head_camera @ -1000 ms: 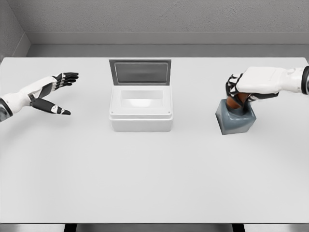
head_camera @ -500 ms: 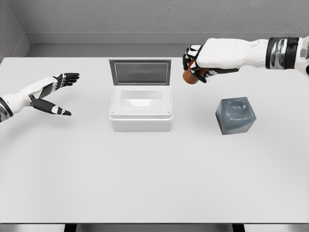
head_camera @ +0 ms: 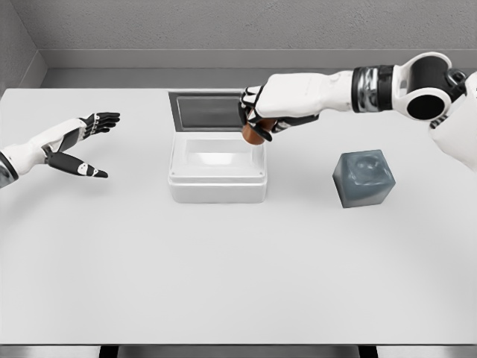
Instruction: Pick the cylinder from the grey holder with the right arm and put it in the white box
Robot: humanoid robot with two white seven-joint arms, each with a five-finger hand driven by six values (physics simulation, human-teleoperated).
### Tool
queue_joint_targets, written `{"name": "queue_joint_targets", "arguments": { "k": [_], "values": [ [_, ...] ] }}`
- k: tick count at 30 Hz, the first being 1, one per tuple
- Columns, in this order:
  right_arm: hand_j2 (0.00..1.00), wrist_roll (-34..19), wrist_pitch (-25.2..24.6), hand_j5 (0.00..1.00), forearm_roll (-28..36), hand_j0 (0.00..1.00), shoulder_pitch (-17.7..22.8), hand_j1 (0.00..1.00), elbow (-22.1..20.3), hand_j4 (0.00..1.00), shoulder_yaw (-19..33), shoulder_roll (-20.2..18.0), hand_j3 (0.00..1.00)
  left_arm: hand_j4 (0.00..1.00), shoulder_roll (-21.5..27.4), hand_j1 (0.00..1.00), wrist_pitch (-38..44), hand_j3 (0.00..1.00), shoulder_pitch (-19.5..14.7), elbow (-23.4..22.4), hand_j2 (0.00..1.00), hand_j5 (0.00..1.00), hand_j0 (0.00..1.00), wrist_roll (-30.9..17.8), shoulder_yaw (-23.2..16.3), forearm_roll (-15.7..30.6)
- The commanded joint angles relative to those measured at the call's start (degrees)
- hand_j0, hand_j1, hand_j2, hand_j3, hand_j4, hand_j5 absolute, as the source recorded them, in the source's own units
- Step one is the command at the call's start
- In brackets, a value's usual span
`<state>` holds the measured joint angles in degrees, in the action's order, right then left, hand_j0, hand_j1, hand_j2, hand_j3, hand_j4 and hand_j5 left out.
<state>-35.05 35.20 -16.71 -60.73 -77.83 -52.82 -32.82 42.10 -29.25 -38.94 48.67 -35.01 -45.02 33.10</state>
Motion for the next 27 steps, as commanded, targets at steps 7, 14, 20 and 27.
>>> {"name": "queue_joint_targets", "arguments": {
  "k": [7,14,20,27],
  "values": [
    [0.20,0.0,-0.2,0.20,-0.4,0.20,-0.1,0.20,2.6,0.20,-2.5,1.8,0.20,1.00,0.0,1.00,0.0,1.00,0.1,0.0,1.00,1.00,1.00,0.0,0.1,0.4],
    [0.20,0.0,-0.2,0.20,-0.6,0.20,-0.1,0.20,2.6,0.20,-3.2,1.7,0.20,1.00,0.1,1.00,0.0,1.00,0.1,0.0,1.00,1.00,1.00,0.0,0.1,0.5],
    [0.21,0.0,-0.2,0.21,-0.6,0.21,-0.1,0.21,2.6,0.21,-3.2,1.8,0.21,1.00,0.0,1.00,0.0,1.00,0.2,0.1,1.00,1.00,1.00,0.0,0.1,0.4],
    [0.21,0.0,-0.2,0.21,-0.7,0.21,-0.3,0.21,3.6,0.21,-3.3,2.6,0.21,1.00,0.0,1.00,-0.1,1.00,0.2,0.1,1.00,1.00,1.00,0.0,0.1,0.5]
  ]
}}
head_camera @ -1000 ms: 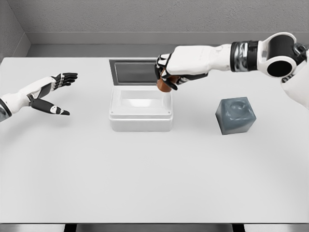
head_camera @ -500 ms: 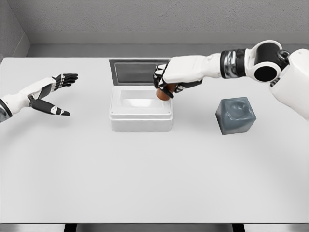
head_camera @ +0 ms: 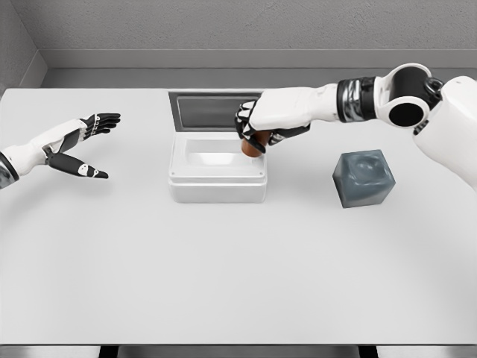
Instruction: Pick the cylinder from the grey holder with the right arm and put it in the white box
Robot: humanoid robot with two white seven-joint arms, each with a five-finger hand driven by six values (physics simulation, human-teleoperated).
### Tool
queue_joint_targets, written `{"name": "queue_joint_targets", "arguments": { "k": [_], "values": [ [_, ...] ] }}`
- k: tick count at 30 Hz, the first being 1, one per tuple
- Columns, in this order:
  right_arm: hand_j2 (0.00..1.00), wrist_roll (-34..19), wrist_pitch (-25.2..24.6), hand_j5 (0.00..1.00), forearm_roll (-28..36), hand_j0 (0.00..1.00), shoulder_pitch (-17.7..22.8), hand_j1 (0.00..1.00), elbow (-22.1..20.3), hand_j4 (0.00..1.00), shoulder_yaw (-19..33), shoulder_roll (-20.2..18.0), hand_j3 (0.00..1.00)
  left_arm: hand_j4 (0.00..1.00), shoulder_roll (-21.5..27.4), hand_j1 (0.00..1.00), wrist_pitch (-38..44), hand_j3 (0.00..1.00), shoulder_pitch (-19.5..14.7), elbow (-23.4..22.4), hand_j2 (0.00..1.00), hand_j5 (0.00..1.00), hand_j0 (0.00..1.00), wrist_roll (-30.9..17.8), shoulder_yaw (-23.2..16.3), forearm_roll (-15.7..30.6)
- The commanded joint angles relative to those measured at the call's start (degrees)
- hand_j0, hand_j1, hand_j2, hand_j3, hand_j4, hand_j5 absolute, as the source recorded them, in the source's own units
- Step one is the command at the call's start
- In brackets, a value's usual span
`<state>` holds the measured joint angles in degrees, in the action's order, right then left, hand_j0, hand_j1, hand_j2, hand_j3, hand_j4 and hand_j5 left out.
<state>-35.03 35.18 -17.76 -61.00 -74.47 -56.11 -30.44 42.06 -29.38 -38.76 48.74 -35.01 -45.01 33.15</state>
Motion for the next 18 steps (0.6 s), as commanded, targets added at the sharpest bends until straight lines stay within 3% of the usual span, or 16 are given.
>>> {"name": "queue_joint_targets", "arguments": {
  "k": [1,18],
  "values": [
    [0.21,0.0,-0.2,0.21,-0.2,0.21,0.0,0.21,0.9,0.21,0.0,0.6,0.21,1.00,0.0,1.00,0.0,1.00,0.0,0.0,1.00,1.00,1.00,0.0,0.1,0.3],
    [0.24,0.0,-0.2,0.24,-0.2,0.24,-0.1,0.24,1.3,0.24,-1.1,0.7,0.24,1.00,0.0,1.00,0.0,1.00,0.1,0.0,1.00,1.00,1.00,0.0,0.1,0.3]
  ]
}}
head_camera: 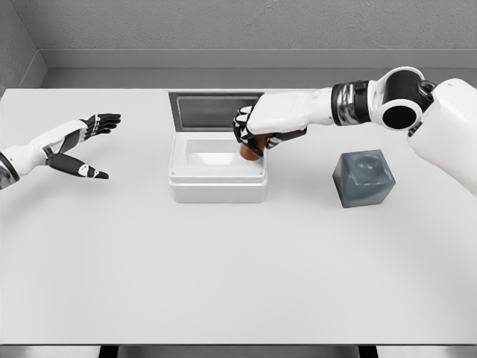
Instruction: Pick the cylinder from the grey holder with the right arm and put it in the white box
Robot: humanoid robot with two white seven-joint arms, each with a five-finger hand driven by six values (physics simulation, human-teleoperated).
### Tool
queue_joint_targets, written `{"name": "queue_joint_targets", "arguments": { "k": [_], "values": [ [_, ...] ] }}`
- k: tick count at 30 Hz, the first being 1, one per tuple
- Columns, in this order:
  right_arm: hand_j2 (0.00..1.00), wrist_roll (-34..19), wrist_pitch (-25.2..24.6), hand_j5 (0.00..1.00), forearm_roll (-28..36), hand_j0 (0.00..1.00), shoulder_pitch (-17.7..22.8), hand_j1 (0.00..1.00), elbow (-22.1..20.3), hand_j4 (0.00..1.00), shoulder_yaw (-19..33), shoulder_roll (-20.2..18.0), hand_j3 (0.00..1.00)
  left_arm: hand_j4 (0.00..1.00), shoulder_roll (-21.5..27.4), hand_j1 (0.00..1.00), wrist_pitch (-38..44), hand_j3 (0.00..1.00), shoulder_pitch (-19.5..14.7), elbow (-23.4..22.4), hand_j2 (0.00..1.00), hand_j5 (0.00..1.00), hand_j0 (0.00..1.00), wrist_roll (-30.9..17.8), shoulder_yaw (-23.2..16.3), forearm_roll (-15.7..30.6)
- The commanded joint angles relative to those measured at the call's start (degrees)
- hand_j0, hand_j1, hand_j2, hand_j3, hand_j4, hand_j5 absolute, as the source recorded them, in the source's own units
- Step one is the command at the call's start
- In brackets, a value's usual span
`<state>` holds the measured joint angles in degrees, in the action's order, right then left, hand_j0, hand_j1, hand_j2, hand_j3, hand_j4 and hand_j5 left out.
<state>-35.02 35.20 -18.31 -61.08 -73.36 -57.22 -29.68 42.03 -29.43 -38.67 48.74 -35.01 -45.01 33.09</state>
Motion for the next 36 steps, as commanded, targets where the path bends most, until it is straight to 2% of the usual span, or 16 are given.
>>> {"name": "queue_joint_targets", "arguments": {
  "k": [1,15,17,19,22,24,32,36],
  "values": [
    [0.24,0.0,-0.2,0.24,0.4,0.24,0.0,0.24,0.5,0.24,0.0,0.0,0.24,1.00,0.1,1.00,0.1,1.00,0.0,0.0,1.00,1.00,1.00,0.0,0.1,0.4],
    [0.29,0.0,-0.2,0.29,-0.1,0.29,-0.9,0.29,0.1,0.29,0.4,0.7,0.29,1.00,0.1,1.00,-0.3,1.00,0.0,0.0,1.00,1.00,1.00,0.0,0.1,0.4],
    [0.35,0.0,-0.2,0.35,-0.1,0.35,-0.9,0.35,0.0,0.35,0.4,0.8,0.35,1.00,0.1,1.00,-0.3,1.00,0.0,0.0,1.00,1.00,1.00,0.0,0.1,0.4],
    [0.47,0.0,-0.2,0.47,-0.2,0.47,-0.9,0.47,0.0,0.47,0.3,1.0,0.47,1.00,0.1,1.00,-0.3,1.00,0.0,0.0,1.00,1.00,1.00,0.0,0.1,0.4],
    [0.84,0.0,-0.2,0.84,-0.2,0.84,-0.9,0.84,-0.2,0.84,0.3,1.5,0.84,1.00,0.1,1.00,-0.3,1.00,0.0,0.1,1.00,1.00,1.00,0.0,0.1,0.4],
    [0.98,0.0,-0.2,0.98,-0.2,0.98,-1.0,0.98,-0.4,0.98,0.3,1.5,0.98,1.00,0.1,1.00,-0.3,1.00,0.0,0.0,1.00,1.00,1.00,0.0,0.1,0.4],
    [1.00,0.0,-0.2,1.00,-0.2,1.00,-1.3,1.00,-1.6,1.00,0.7,1.3,1.00,1.00,0.1,1.00,-0.3,1.00,0.0,0.1,1.00,1.00,1.00,0.0,0.1,0.4],
    [1.00,0.0,-0.2,1.00,-0.1,1.00,-1.2,1.00,-1.7,1.00,2.8,0.8,1.00,1.00,0.1,1.00,-0.3,1.00,0.0,0.0,1.00,1.00,1.00,0.0,0.1,0.4]
  ]
}}
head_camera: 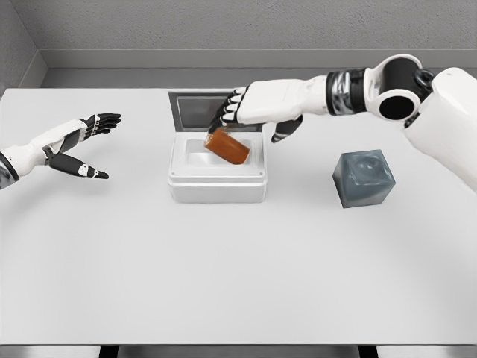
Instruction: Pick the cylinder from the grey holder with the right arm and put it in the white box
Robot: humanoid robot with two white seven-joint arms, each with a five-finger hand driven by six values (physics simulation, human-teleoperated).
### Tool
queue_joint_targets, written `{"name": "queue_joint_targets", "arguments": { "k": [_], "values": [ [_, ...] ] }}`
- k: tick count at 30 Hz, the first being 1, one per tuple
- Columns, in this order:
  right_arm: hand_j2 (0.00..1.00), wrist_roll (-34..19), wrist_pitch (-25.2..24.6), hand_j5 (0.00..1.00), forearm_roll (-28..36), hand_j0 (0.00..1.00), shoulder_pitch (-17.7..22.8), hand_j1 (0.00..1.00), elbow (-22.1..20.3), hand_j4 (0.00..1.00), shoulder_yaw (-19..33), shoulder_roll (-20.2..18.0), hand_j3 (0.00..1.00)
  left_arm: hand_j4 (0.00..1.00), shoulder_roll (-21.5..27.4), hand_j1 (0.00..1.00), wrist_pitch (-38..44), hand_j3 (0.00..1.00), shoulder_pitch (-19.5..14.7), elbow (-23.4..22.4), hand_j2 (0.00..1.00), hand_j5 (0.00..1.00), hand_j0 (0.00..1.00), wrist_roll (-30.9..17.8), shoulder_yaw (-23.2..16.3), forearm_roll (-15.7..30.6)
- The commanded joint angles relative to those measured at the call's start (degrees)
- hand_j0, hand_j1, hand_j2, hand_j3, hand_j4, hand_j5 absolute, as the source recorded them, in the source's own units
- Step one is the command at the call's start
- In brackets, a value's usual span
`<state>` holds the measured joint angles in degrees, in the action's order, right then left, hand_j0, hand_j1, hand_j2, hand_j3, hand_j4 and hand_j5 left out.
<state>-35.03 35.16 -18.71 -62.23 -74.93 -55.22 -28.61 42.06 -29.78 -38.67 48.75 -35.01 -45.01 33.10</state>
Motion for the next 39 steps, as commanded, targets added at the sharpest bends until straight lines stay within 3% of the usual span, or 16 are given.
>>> {"name": "queue_joint_targets", "arguments": {
  "k": [1,7,10,12,14,21,28,31,39],
  "values": [
    [1.00,0.0,-0.2,1.00,0.4,1.00,0.2,1.00,-0.1,1.00,1.5,-0.5,1.00,1.00,0.0,1.00,0.1,1.00,0.0,0.0,1.00,1.00,1.00,0.0,0.1,0.4],
    [1.00,0.0,-0.2,1.00,1.1,1.00,1.4,1.00,-3.6,1.00,7.8,-5.1,1.00,1.00,0.1,1.00,0.0,1.00,0.0,0.1,1.00,1.00,1.00,0.0,0.1,0.5],
    [1.00,0.0,-0.2,1.00,2.0,1.00,5.1,1.00,-4.0,1.00,11.2,-10.3,1.00,1.00,-0.2,1.00,0.1,1.00,-1.1,0.8,1.00,1.00,1.00,0.0,0.1,0.4],
    [1.00,0.0,-0.2,1.00,2.1,1.00,10.4,1.00,-3.9,1.00,17.2,-13.0,1.00,1.00,-2.5,1.00,1.6,1.00,-5.6,0.2,1.00,1.00,1.00,0.0,0.3,0.7],
    [1.00,0.0,-0.2,1.00,2.1,1.00,13.4,1.00,-3.8,1.00,22.8,-14.5,1.00,1.00,-5.8,1.00,5.1,1.00,-6.4,0.1,1.00,1.00,1.00,0.0,0.3,0.3],
    [1.00,0.0,-0.2,1.00,2.1,1.00,15.9,1.00,-3.1,1.00,22.9,-16.0,1.00,1.00,-12.4,1.00,5.8,1.00,-9.1,0.7,1.00,1.00,1.00,0.0,0.2,-2.9],
    [1.00,0.0,-0.2,1.00,1.9,1.00,16.3,1.00,-3.2,1.00,21.6,-15.8,1.00,1.00,-13.5,1.00,5.9,1.00,-9.9,1.4,1.00,1.00,1.00,0.0,0.4,-2.8],
    [1.00,0.0,-0.2,1.00,1.9,1.00,16.2,1.00,-3.2,1.00,20.2,-15.2,1.00,1.00,-11.0,1.00,5.8,1.00,-8.1,8.5,1.00,1.00,1.00,0.0,0.4,-2.2],
    [1.00,0.0,-0.2,1.00,1.9,1.00,16.1,1.00,-3.2,1.00,19.4,-15.3,1.00,1.00,-10.3,1.00,5.7,1.00,-8.2,9.1,1.00,1.00,1.00,0.0,0.6,-0.9]
  ]
}}
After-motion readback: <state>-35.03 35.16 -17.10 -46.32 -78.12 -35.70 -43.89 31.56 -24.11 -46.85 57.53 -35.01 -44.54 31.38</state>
